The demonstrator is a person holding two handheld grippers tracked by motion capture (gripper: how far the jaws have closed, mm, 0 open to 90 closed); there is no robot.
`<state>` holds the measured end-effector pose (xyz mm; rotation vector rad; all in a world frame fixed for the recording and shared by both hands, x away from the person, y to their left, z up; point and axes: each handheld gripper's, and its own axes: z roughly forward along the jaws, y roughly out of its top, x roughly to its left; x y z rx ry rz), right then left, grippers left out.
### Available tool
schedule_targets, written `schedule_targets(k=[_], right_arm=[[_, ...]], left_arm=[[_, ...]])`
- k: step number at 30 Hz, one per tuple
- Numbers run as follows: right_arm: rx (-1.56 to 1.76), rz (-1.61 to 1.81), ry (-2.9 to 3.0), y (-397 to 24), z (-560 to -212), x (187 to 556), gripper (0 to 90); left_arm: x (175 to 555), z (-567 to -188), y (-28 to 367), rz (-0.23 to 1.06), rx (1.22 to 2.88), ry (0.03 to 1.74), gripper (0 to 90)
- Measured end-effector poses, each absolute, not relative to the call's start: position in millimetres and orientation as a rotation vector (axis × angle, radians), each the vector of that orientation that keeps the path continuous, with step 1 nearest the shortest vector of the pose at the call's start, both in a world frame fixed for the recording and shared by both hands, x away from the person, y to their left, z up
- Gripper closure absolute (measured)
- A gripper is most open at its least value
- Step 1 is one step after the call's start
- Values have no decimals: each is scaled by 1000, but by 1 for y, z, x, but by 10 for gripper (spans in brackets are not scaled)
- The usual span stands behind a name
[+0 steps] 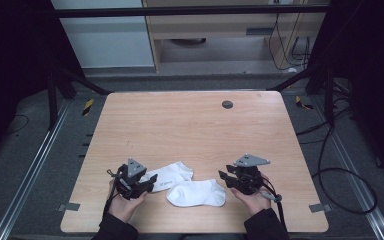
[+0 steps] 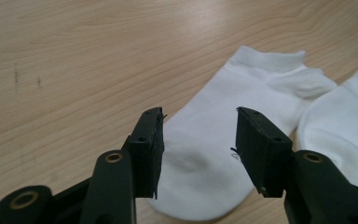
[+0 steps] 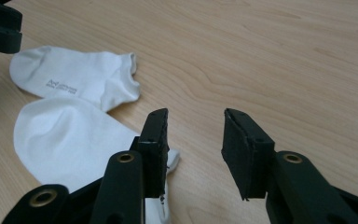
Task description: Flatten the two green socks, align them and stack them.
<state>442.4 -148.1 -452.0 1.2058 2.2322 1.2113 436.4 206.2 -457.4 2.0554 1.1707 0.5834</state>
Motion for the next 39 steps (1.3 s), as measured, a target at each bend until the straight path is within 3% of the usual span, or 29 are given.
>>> schedule_targets(k=[18, 39], right_arm=[[1167, 1215, 2299, -82, -445, 473, 556], [1152, 1035, 2443, -33, -482, 499, 625]], left_arm=[[444, -466, 228, 576, 2051, 1244, 478], [452, -485, 233, 497, 2159, 1335, 653]])
